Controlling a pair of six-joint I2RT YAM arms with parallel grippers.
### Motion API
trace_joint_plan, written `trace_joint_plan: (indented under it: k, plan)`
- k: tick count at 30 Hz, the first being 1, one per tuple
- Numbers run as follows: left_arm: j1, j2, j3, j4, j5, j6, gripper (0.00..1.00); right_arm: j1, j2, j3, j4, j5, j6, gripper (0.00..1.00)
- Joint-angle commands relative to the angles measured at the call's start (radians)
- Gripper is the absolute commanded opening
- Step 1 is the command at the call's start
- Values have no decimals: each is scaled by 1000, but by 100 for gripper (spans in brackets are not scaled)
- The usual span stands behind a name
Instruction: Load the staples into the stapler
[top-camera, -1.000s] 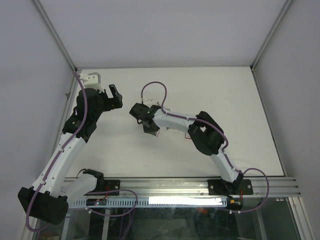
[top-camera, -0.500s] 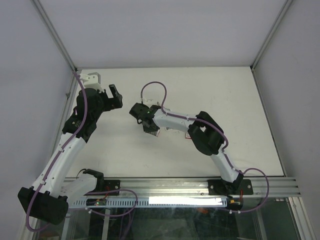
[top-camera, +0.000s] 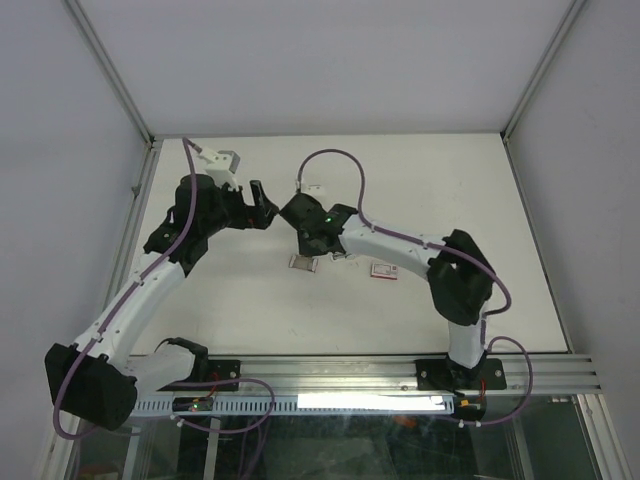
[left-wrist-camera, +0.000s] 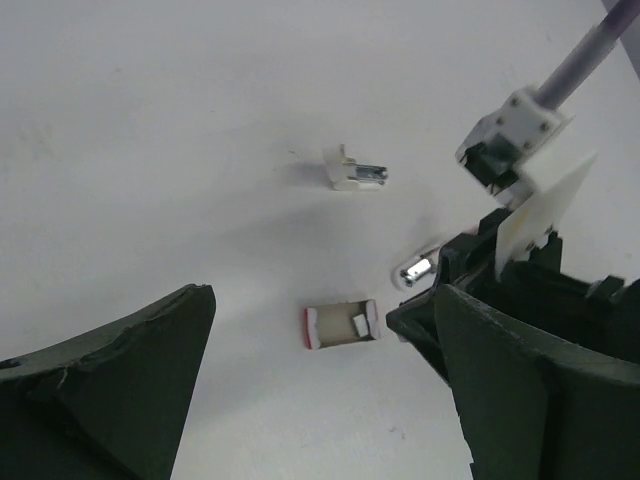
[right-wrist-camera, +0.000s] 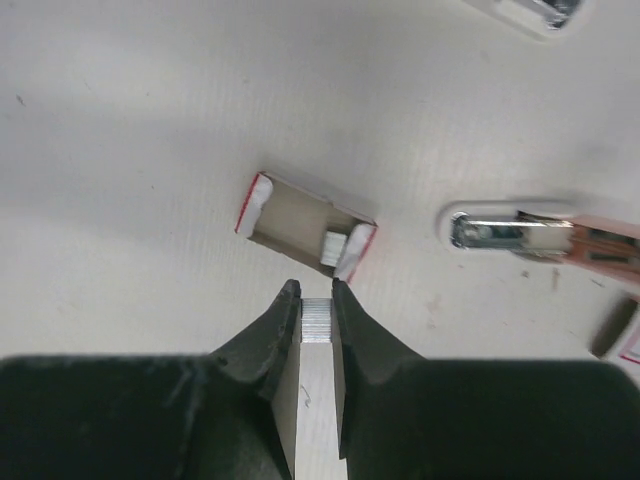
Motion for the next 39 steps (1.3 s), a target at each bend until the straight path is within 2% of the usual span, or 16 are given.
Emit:
trace_joint_plan:
  k: [1,7,13,18,23,28,39]
  plan:
    - [-94,9,-5,123,108,-77,96,-45,-224,-120,64,16,-16,13]
    - [-260,159,-47,271,45,-152,96,-144,-427,-292,73,27,-40,13]
    - [-351,330,-53,447,109,-193,95,-225,-590,-423,77,28,-64,13]
    - [-373,500,-21,520,178,-181,94,-273,-666,-495,83,17,-65,14]
    - [-381,608,6,552,178,-155,92,-279,-708,-534,93,0,-56,14]
    - [-381,649,10,589,147,-133,92,-281,-727,-552,98,-8,-46,15]
    - [-381,734,21,637,177,-129,92,-281,-737,-562,107,-19,-39,15]
